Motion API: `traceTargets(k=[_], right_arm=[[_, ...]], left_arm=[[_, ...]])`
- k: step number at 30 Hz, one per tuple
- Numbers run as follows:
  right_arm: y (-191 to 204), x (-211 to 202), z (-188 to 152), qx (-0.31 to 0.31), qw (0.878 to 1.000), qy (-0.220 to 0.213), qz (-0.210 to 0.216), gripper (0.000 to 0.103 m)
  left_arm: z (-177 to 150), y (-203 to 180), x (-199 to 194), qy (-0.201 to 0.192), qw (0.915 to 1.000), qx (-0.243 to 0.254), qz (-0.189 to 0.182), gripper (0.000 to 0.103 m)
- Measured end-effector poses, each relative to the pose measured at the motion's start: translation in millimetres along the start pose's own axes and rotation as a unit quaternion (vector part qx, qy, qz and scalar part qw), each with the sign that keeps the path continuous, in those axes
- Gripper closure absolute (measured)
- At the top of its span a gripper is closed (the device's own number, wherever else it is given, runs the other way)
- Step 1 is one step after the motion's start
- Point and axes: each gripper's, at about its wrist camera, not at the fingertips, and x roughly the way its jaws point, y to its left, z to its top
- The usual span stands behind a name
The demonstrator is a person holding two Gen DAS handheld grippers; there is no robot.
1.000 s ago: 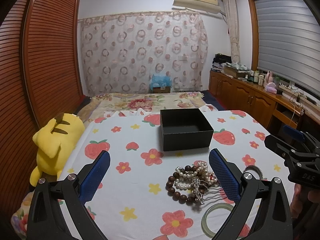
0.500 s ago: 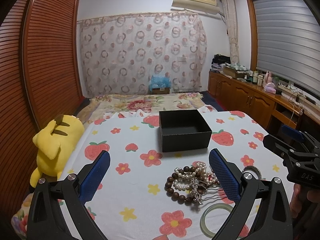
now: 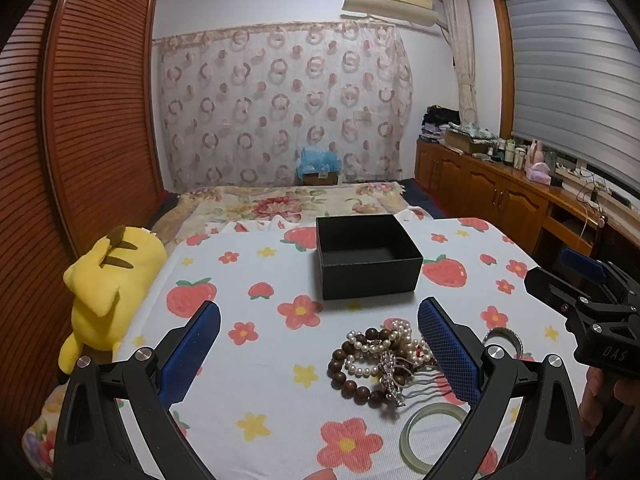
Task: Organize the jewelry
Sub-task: 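Grasp the silver hair comb with the left tool while the right tool approaches the silver bangle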
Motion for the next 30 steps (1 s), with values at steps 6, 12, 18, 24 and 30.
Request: traceTargets(k=[6, 12, 18, 24, 30], right_arm=[[-8.2, 1.6, -11.0, -0.001, 1.000, 0.006, 0.002, 0.002], [-14.0, 6.9, -19.9, -0.004, 1.000, 0.012, 0.004, 0.002], [-26.1, 10.7, -33.9, -0.011, 1.000, 0.025, 0.004, 0.002], [-40.0, 22.0, -49.1, -0.009, 0.999, 0.051, 0.001, 0.004], [-47.7, 30.8, -60.6, -0.015, 0.997, 0.072, 0.007, 0.008]], left_arm=[[-0.1, -6.6, 1.4, 0.008, 1.0000, 0.001, -0.005, 0.007], [-8.8, -6.4, 17.7, 0.031, 0.9994, 0.000, -0.018, 0.007], [-24.5, -2.9, 38.4, 0.057, 0.9974, 0.003, -0.043, 0.007], [-36.8, -10.1, 57.5, 0.086, 0.9949, 0.016, -0.050, 0.007], [-46.4, -14.6, 70.2, 0.110, 0.9905, 0.012, -0.082, 0.007]])
